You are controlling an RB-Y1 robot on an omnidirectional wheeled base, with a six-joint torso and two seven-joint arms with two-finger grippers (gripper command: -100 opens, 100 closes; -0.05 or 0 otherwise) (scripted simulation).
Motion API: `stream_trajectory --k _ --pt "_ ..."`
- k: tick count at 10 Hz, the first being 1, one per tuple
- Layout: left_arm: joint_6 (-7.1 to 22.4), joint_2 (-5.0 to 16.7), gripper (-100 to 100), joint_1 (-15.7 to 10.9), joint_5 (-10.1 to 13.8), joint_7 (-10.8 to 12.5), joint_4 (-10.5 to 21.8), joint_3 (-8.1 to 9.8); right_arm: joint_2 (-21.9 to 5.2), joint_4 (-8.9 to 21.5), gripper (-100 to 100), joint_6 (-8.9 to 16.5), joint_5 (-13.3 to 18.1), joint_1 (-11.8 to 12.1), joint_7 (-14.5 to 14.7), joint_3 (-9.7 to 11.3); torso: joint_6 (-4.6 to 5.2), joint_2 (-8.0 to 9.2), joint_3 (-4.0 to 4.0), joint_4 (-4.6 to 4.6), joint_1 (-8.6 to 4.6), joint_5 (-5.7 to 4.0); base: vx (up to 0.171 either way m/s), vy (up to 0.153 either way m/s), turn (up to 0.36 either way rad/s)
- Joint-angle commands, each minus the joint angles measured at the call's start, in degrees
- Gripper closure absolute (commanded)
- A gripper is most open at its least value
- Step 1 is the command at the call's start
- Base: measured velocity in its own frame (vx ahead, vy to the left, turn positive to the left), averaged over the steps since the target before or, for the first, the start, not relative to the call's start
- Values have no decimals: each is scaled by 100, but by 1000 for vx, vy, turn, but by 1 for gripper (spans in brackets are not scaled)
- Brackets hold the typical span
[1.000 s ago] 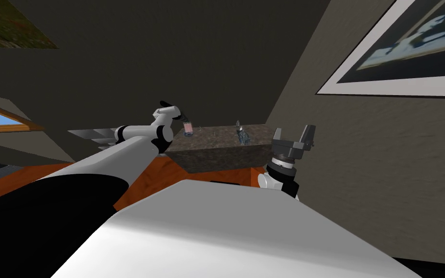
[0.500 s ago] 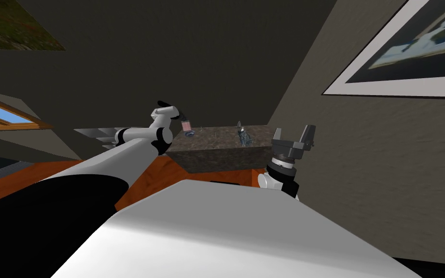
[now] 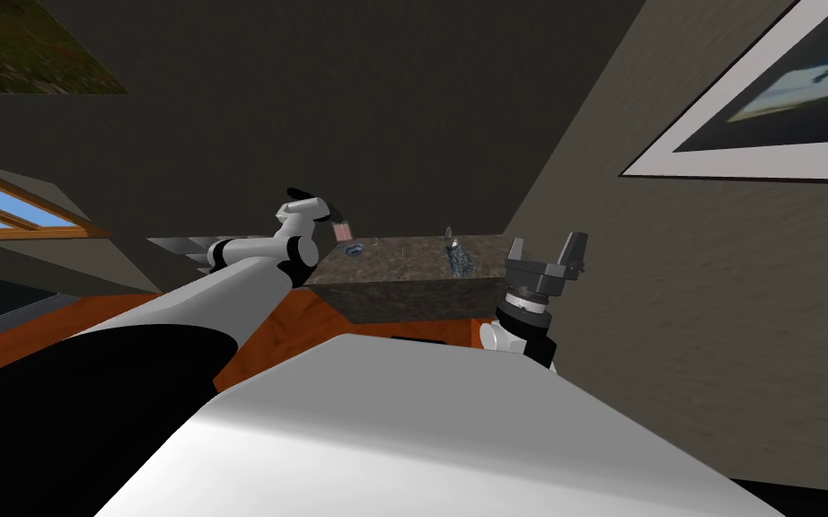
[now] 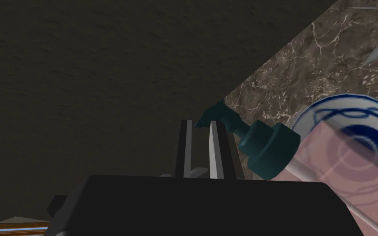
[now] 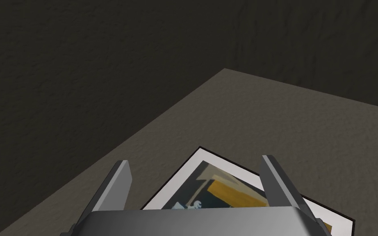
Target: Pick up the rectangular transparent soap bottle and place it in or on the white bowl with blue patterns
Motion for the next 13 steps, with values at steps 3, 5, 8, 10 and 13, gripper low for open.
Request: stream_trajectory --k 3,5,8,10,13 --pt "-87 101 -100 -58 44 41 -12 82 0 0 0 0 0 -1 0 0 9 18 7 -1 -5 2 46 1 56" --pt "-97 115 -100 -68 42 40 -22 83 0 0 0 0 0 -1 0 0 16 28 9 -7 -12 7 3 3 6" --pt "-84 100 0 -54 43 40 -9 81 0 0 0 0 0 -2 0 0 11 32 17 5 -13 -2 0 0 0" --pt "330 118 -100 -3 101 -63 -433 192 0 0 0 0 0 -1 0 0 8 22 12 4 -18 -3 63 -26 88" --pt "762 137 -100 48 159 -166 -857 304 1 0 0 0 0 -1 0 1 11 9 4 0 -28 -6 66 -39 60"
